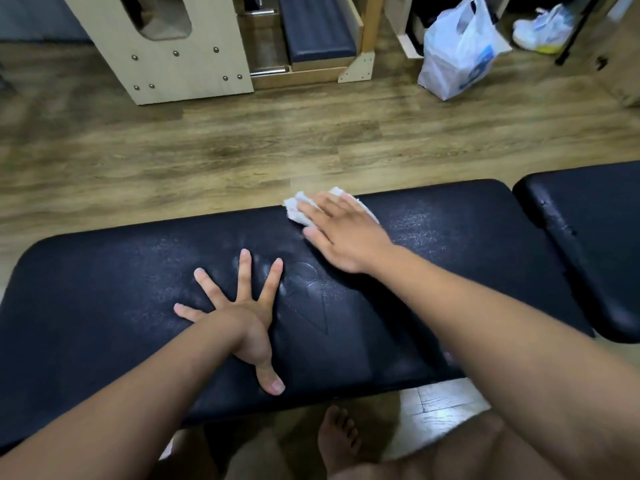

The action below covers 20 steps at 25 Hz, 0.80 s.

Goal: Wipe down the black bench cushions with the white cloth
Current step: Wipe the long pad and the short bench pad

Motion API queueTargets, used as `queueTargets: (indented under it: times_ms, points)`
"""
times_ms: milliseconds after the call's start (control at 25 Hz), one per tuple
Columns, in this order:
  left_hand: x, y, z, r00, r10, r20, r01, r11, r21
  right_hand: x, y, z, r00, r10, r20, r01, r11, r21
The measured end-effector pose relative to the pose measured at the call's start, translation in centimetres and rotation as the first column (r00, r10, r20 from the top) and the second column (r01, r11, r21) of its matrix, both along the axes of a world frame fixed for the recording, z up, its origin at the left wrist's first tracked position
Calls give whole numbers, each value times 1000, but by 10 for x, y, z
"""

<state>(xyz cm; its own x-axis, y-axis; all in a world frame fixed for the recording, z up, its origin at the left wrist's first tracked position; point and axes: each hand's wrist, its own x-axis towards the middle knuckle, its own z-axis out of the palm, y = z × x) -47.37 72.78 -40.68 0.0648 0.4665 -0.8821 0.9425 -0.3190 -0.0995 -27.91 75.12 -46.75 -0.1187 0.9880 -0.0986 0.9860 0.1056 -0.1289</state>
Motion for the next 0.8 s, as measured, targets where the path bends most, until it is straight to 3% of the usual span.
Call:
queueTargets:
  times_ms: [80, 240, 360, 520, 640, 800]
  points:
    - [0, 2, -2, 1000, -13, 15, 13, 1000, 8, 46, -11, -4, 999, -23, 42, 20, 998, 61]
    - [-2, 4, -9, 1000, -18, 21, 18, 1000, 7, 131, -26, -8, 950, -312, 18, 308, 946, 102]
    - [-2, 4, -13, 999, -26, 41, 26, 1000, -2, 120, -19, 4, 904, -424, -53, 427, 902, 66]
    - [-8, 7, -20, 992, -17, 126, 17, 1000, 6, 40, 21, 15, 929, -306, -208, 294, 952, -85]
    - [-13, 5, -23, 977, 0, 215, -5, 1000, 21, -20, 59, 26, 879, -370, -301, 288, 915, -284]
    - [-20, 4, -25, 929, -5, 369, -21, 998, 65, -115, 92, 27, 898, -199, -392, 82, 952, -294]
